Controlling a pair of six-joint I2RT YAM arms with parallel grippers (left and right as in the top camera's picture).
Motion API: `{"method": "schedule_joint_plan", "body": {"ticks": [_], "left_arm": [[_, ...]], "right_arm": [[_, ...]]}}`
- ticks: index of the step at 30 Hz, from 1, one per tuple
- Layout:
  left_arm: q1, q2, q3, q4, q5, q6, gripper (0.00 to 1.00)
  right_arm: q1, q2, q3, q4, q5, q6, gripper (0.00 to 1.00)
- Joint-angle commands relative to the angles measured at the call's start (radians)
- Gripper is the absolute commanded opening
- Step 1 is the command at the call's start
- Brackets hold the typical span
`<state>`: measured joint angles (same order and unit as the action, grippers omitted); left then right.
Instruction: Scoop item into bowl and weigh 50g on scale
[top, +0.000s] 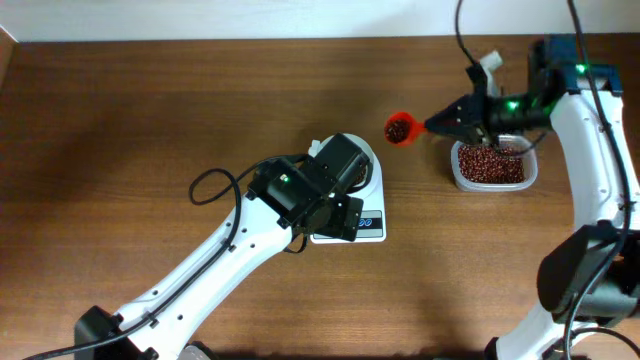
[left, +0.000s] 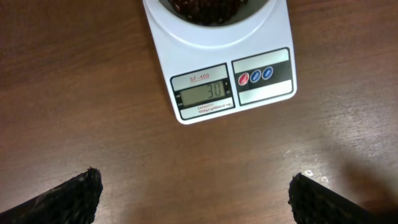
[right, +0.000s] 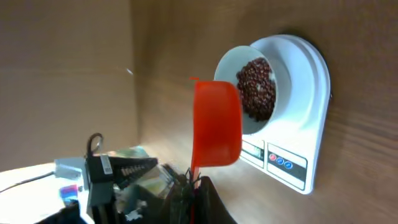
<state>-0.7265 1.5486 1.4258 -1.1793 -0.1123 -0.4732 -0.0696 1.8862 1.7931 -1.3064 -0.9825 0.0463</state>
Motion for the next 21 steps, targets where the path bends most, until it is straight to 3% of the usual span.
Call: {"method": "schedule_joint_plan", "body": {"ticks": [1, 8, 15, 21], "left_arm": [[-0.002, 0.0, -0.003, 0.0, 0.002, -0.012, 0.99], [-0.002, 0.0, -0.003, 0.0, 0.002, -0.012, 0.99], [-0.002, 0.0, -0.003, 0.0, 0.002, -0.012, 0.99], [-0.002, 0.0, -0.003, 0.0, 0.002, -0.012, 0.99]], "right_arm": [[0.098, 0.003, 0.094, -0.011, 0.156, -0.005, 0.04], [0.284, 0.003, 0.105, -0.003, 0.324, -0.005, 0.04], [0.348, 0.003, 0.105, 0.047, 0.406, -0.013, 0.04], [0.404, 0.007, 0.105, 0.093, 0.588, -0.05, 0.04]]}}
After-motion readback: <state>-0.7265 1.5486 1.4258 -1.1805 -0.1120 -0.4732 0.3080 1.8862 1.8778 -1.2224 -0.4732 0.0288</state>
